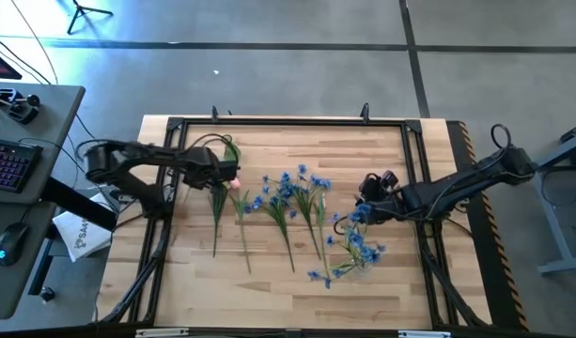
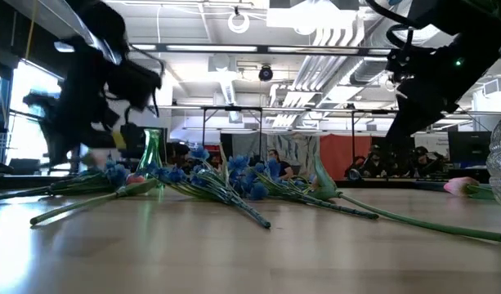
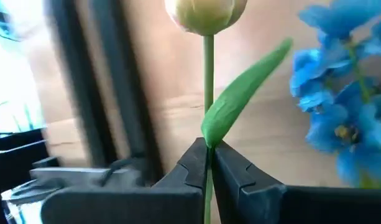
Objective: Sort flowers into vase by color
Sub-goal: Put the left pink tulip into the green vase
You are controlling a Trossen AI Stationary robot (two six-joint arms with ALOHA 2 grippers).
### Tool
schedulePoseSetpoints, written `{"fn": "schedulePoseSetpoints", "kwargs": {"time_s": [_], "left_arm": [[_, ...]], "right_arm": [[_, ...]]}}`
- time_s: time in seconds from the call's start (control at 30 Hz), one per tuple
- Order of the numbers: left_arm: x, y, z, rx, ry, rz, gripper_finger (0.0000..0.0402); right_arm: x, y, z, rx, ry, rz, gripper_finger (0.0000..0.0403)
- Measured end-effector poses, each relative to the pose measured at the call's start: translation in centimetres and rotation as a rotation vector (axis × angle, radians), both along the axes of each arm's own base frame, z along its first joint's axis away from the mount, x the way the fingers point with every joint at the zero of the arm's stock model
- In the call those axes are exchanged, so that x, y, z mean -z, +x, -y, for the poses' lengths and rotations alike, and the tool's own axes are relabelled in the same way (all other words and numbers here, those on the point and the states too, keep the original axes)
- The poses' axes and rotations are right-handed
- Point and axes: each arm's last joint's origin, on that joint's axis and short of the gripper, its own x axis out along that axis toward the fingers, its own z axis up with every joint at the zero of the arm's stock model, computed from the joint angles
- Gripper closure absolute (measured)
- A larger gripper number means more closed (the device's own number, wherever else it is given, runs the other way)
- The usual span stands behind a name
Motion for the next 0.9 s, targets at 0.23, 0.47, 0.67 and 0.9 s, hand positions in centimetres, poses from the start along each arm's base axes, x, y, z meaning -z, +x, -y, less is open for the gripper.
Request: {"fn": "schedulePoseSetpoints", "kwargs": {"time_s": [0.23,0.47,0.67,0.9], "left_arm": [[-8.4,-1.4,1.2,0.115,0.244,0.259,0.0401],[-16.1,-1.2,2.4,0.452,0.593,0.739,0.0401],[-19.5,1.2,3.2,1.027,0.736,1.190,0.0401],[-19.1,1.2,1.3,0.833,1.135,1.061,0.0401]], "right_arm": [[-0.1,0.0,0.0,0.014,-0.017,0.015,0.0158],[-0.1,0.0,0.0,0.018,-0.027,0.019,0.0158],[-0.1,0.0,0.0,0.024,-0.038,0.026,0.0158],[-0.1,0.0,0.0,0.023,-0.037,0.029,0.0158]]}}
